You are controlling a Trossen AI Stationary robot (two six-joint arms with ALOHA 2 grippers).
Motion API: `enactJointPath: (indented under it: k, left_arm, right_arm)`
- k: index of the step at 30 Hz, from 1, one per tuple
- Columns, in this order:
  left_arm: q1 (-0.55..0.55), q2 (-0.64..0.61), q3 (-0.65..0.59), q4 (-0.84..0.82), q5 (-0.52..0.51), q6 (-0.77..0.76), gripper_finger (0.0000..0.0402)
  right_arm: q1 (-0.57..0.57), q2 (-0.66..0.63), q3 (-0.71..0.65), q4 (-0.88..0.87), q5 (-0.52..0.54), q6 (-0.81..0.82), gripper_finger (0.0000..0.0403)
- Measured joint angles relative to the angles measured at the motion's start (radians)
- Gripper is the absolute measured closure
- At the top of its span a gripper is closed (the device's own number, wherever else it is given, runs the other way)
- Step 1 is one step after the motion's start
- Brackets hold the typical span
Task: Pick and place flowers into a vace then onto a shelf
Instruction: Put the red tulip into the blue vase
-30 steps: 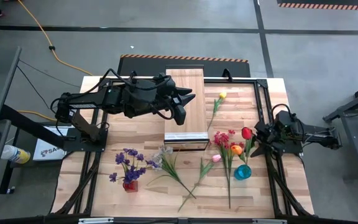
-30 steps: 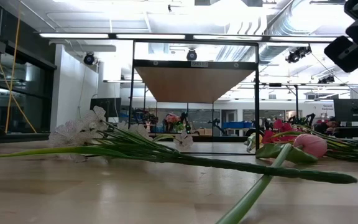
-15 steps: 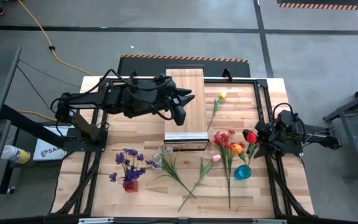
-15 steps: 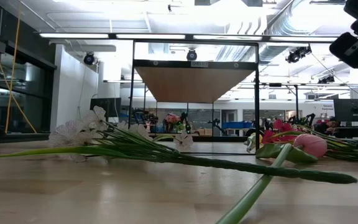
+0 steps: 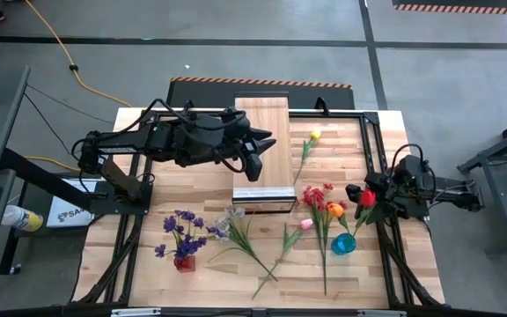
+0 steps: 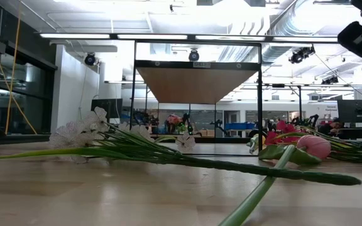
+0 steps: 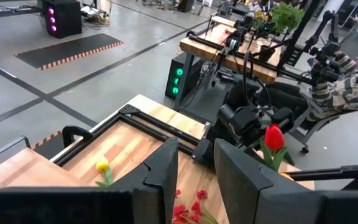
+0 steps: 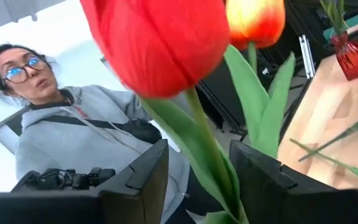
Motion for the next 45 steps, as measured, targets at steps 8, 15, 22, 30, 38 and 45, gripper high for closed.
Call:
enactJointPath:
  k: [8,15,22,30,38,45]
  left_arm:
    - [0.0,0.0,0.0,0.0,0.0,0.0,0.0263]
    - [0.0,0.0,0.0,0.0,0.0,0.0,0.0263]
    - [0.0,0.0,0.0,0.0,0.009,0.0,0.0263]
    - [0.0,0.0,0.0,0.001,0.026,0.0,0.0263]
    - [0.0,0.0,0.0,0.0,0.037,0.0,0.0263]
    - [0.0,0.0,0.0,-0.004,0.054,0.0,0.0263]
  right_arm:
    - [0.0,0.0,0.0,0.006,-0.024,0.009,0.0247]
    - [0.0,0.0,0.0,0.006,-0.06,-0.002,0.0246]
    - [0.0,0.0,0.0,0.014,-0.075,-0.062,0.0247]
    - [-0.001,0.0,0.0,0.01,-0.063,-0.085,0.0251]
    - [-0.001,0.0,0.0,0.016,0.032,-0.15,0.0243]
    - [-0.001,0.0,0.0,0.038,0.028,-0.151,0.0241]
